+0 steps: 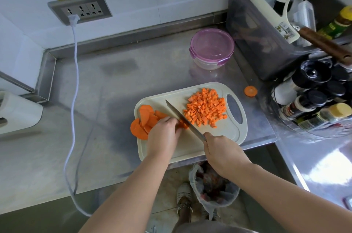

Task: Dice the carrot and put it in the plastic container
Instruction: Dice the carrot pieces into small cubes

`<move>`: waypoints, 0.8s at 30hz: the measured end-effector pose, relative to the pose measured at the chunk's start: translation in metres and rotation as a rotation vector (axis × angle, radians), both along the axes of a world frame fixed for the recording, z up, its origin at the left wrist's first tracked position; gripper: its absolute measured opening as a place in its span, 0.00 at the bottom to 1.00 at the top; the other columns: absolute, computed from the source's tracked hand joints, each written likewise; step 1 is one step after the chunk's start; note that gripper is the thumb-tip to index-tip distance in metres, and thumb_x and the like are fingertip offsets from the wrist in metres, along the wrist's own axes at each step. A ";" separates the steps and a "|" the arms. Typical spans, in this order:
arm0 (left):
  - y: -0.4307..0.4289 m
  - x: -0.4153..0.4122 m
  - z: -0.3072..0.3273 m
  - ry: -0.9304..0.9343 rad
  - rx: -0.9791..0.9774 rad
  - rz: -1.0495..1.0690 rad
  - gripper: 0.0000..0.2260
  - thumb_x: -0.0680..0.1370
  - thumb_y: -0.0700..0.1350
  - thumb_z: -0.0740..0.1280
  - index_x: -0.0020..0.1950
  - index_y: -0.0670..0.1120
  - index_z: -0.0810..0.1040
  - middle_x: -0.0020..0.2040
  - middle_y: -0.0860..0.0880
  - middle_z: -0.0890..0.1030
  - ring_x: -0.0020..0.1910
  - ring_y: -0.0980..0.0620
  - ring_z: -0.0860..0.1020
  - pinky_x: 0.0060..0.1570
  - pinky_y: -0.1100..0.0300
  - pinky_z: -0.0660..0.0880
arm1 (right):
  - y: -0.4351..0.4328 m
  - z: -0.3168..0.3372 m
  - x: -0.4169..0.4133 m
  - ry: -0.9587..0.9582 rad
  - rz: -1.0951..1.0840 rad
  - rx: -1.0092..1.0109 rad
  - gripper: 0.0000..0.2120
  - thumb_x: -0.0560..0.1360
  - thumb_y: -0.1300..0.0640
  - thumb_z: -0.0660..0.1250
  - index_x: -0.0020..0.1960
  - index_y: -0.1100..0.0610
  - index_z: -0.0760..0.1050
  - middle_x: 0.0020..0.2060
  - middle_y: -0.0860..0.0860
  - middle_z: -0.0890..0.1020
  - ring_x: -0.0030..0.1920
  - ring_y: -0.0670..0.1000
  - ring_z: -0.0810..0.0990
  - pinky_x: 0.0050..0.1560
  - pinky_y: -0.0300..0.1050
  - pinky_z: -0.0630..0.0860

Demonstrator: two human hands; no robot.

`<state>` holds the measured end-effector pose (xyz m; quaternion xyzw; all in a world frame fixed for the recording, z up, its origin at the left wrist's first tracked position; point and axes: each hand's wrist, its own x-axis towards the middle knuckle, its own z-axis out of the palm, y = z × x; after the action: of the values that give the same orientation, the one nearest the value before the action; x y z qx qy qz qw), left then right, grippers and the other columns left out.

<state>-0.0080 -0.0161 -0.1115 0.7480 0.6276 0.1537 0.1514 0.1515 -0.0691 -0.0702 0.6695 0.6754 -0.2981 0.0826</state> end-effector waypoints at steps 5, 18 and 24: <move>0.001 -0.001 -0.003 -0.016 0.012 -0.021 0.04 0.73 0.44 0.72 0.45 0.45 0.81 0.43 0.49 0.81 0.45 0.48 0.79 0.35 0.60 0.68 | 0.004 -0.002 0.000 -0.008 0.026 -0.046 0.12 0.79 0.63 0.56 0.62 0.57 0.66 0.45 0.54 0.80 0.43 0.57 0.81 0.45 0.55 0.81; 0.003 -0.001 -0.005 -0.061 0.032 -0.055 0.04 0.69 0.39 0.75 0.39 0.41 0.81 0.38 0.47 0.81 0.37 0.46 0.80 0.30 0.60 0.68 | 0.011 -0.006 -0.005 0.040 -0.049 -0.068 0.11 0.81 0.60 0.54 0.62 0.55 0.68 0.48 0.54 0.80 0.46 0.56 0.80 0.48 0.52 0.80; 0.003 0.003 0.003 -0.185 -0.120 0.062 0.08 0.74 0.46 0.72 0.51 0.45 0.81 0.47 0.49 0.82 0.45 0.50 0.80 0.44 0.53 0.77 | 0.012 0.008 0.006 0.219 -0.160 0.000 0.09 0.82 0.53 0.51 0.49 0.55 0.67 0.41 0.53 0.76 0.44 0.57 0.77 0.44 0.50 0.74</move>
<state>-0.0046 -0.0134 -0.1083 0.7006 0.6417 0.1889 0.2482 0.1577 -0.0568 -0.0626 0.6846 0.6247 -0.3752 -0.0158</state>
